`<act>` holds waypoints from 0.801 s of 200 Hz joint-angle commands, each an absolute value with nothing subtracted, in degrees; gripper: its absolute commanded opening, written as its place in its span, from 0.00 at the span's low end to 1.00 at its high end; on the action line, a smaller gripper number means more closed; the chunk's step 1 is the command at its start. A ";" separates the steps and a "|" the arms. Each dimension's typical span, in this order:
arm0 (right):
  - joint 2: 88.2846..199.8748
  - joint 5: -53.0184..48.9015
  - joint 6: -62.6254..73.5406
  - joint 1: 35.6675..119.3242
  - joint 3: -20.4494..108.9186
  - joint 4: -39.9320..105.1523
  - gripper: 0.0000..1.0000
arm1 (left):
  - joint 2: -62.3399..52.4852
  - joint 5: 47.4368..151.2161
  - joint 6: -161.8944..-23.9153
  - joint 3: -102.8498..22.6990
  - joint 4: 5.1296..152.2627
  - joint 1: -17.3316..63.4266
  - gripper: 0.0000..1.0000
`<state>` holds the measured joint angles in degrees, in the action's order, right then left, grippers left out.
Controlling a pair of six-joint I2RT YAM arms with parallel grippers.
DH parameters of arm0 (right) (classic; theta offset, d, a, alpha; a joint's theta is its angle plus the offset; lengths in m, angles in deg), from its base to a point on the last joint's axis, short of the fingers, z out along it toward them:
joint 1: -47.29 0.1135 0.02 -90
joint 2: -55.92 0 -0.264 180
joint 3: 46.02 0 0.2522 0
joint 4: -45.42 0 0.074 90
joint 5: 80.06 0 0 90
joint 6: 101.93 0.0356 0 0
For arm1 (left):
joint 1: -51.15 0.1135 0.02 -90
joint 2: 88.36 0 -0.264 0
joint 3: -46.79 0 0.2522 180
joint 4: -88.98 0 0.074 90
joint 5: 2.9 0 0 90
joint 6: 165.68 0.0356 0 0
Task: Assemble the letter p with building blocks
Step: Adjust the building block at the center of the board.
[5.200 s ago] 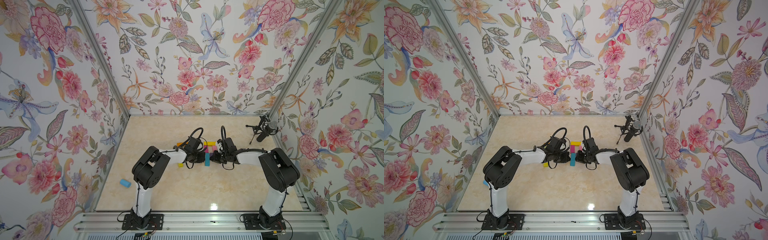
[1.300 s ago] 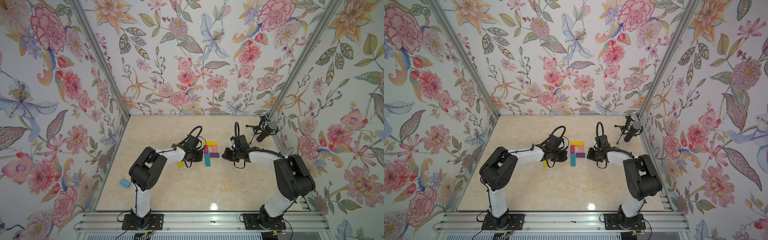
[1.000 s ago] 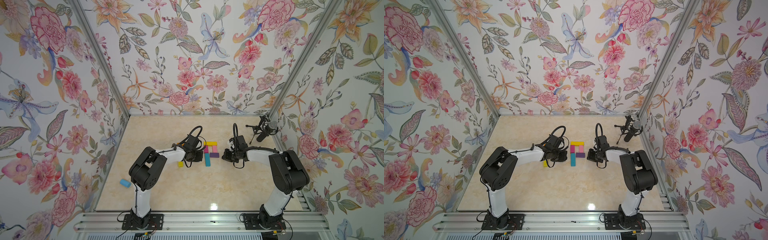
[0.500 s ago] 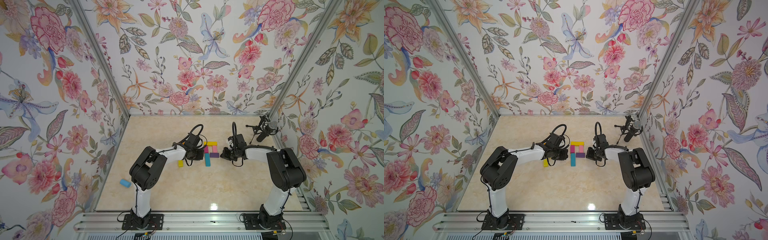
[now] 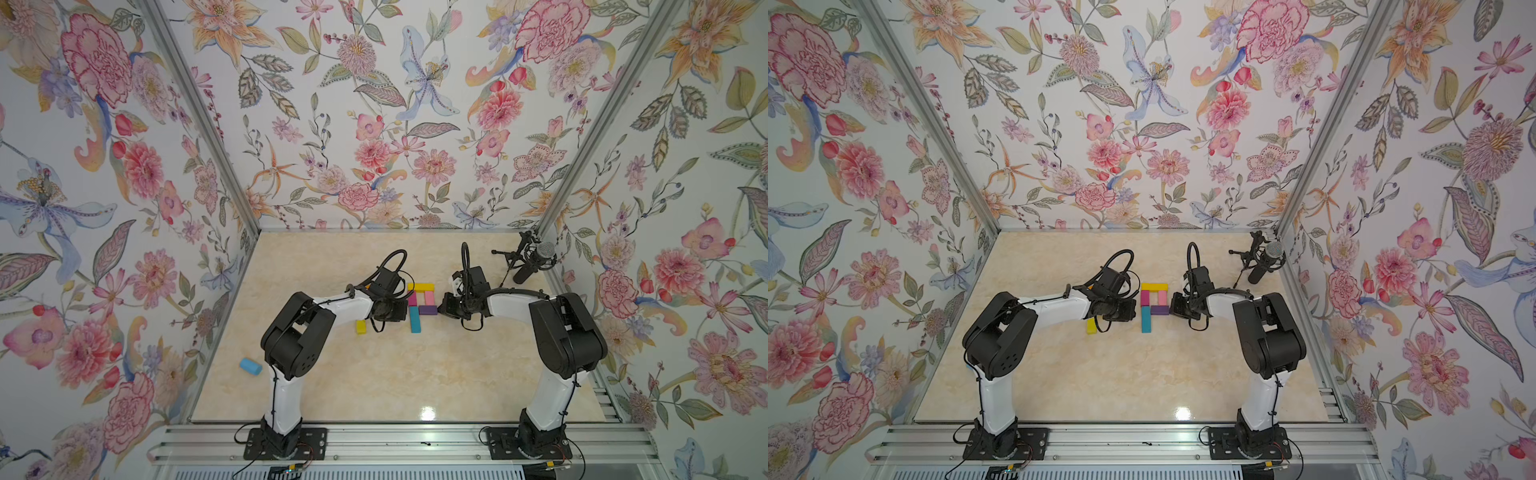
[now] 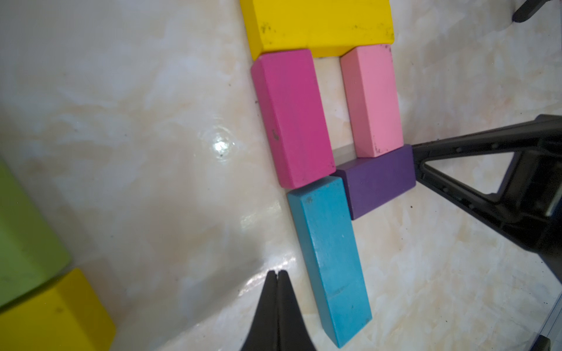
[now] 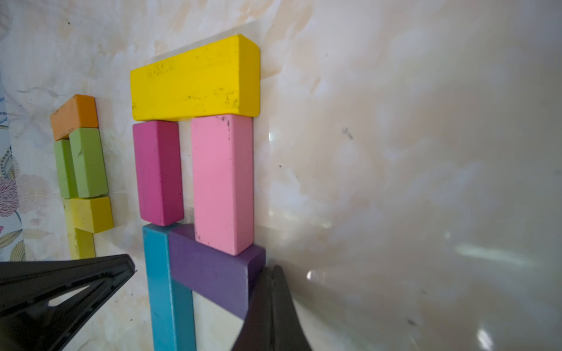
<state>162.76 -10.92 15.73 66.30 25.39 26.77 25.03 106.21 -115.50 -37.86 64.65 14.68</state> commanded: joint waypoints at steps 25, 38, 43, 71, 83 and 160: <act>165.00 -11.10 15.97 66.96 26.02 25.43 0.00 | 27.79 106.52 -114.08 -39.79 63.52 15.20 0.00; 165.03 -11.02 16.00 66.93 26.02 25.42 0.00 | 28.14 106.61 -114.00 -39.95 63.41 15.27 0.00; 165.07 -10.98 15.99 66.93 26.02 25.42 0.00 | 28.18 106.61 -114.00 -39.94 63.44 15.24 0.00; 165.34 -11.00 16.09 67.01 26.10 25.42 0.00 | 28.85 107.03 -113.96 -40.18 63.52 15.24 0.00; 165.60 -11.14 16.10 67.10 26.23 25.46 0.00 | 28.96 107.05 -114.00 -40.22 63.50 15.28 0.00; 165.01 -10.82 16.15 66.91 25.67 25.50 0.00 | 30.12 107.12 -114.65 -40.37 64.35 15.87 0.00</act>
